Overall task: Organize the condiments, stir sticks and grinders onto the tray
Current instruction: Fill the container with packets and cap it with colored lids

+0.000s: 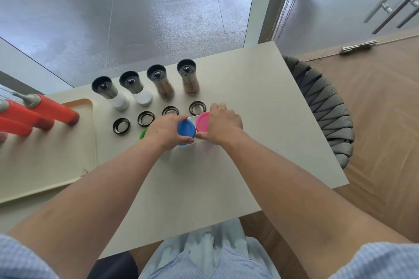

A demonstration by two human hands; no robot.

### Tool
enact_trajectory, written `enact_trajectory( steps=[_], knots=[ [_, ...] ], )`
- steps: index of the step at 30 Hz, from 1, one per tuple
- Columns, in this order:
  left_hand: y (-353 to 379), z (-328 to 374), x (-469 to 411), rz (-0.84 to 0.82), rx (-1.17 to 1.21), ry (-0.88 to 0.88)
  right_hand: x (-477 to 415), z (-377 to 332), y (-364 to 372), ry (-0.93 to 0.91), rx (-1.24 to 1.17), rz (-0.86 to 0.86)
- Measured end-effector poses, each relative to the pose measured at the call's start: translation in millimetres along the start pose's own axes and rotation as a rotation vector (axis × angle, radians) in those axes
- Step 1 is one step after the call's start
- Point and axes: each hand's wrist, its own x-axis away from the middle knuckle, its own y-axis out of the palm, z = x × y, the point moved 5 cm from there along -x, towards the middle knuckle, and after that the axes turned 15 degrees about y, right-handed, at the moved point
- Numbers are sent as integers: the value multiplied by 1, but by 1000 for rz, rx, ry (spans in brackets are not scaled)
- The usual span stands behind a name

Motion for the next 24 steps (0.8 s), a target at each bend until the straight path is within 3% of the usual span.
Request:
enact_trajectory(
  steps=[3,7,12,20,24],
  knots=[
    [0,2,0,-9,16,-5,1,0,-4,-35,176,26],
    [2,3,2,-15,41,-19,7,1,-4,-159,139,28],
    [7,7,6,26,50,-20,10,3,4,-28,21,75],
    [-1,-4,20,228,232,-42,2,20,2,50,-88,-129],
    [-13,-21,34,397,196,-205,-5,32,-15,-8,-96,-73]
  ],
)
